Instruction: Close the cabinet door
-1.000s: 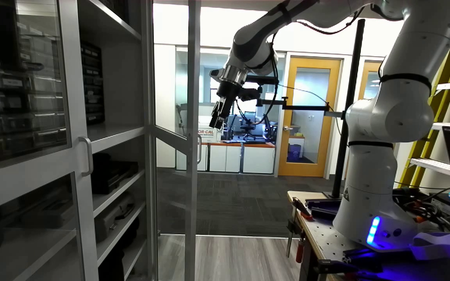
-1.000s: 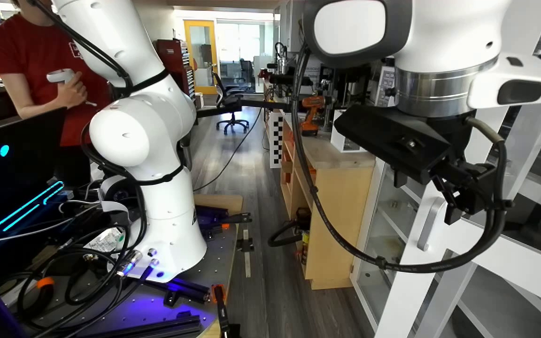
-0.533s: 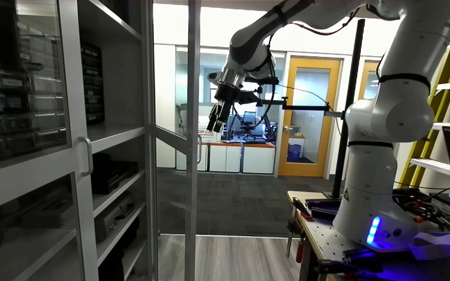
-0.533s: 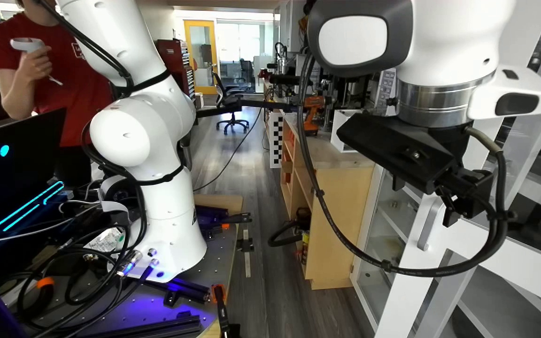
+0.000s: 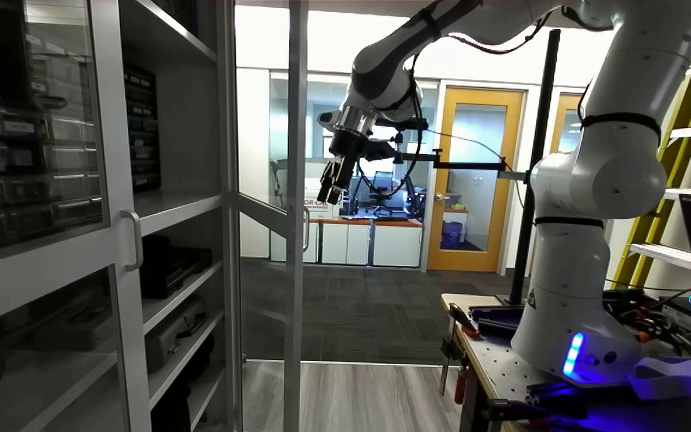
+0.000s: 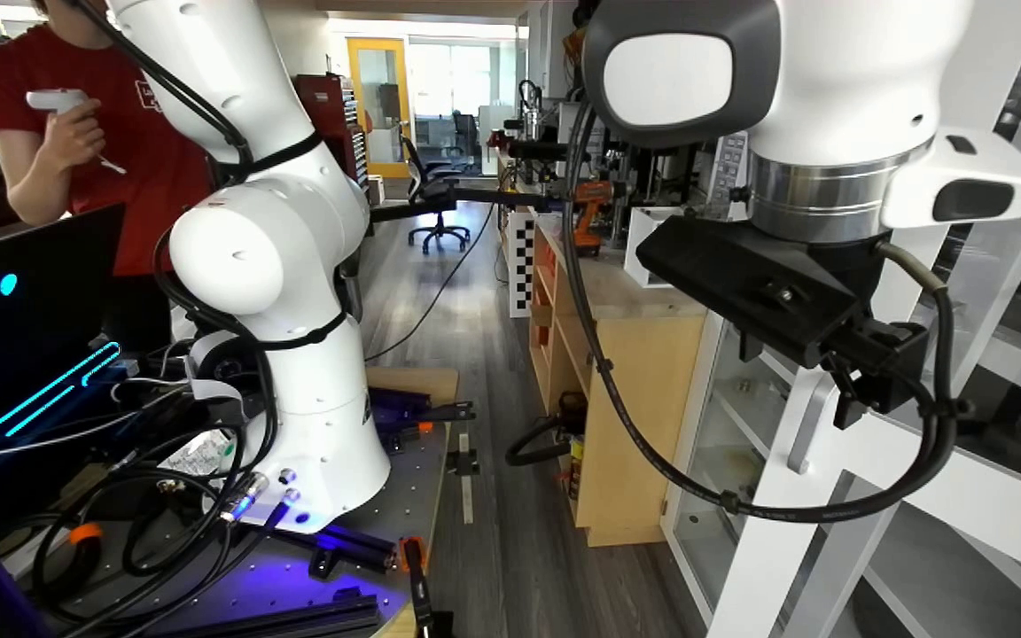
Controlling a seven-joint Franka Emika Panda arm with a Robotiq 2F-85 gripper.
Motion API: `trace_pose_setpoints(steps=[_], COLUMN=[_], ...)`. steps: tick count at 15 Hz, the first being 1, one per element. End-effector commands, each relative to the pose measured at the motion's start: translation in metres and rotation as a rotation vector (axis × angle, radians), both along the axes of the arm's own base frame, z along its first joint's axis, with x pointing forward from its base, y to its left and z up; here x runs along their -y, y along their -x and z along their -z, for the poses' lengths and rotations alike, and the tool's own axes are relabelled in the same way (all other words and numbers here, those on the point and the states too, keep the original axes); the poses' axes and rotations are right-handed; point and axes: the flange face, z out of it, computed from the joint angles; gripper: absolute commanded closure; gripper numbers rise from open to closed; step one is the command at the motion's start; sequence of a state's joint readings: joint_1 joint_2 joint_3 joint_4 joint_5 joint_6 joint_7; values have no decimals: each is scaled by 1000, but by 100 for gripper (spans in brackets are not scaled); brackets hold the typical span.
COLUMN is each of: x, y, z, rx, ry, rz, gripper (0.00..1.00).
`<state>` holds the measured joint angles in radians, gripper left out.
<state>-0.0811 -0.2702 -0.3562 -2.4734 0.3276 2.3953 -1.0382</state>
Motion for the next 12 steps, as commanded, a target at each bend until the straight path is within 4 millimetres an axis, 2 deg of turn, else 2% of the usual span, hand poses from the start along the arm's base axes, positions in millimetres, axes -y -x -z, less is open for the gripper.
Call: trace_pose_setpoints(steps=[1,12], x=[0,-1], y=[-7,-20], z=[7,19], rx=[7,95], ry=[-2,-47], rz=[-21,-124], gripper=[0,0])
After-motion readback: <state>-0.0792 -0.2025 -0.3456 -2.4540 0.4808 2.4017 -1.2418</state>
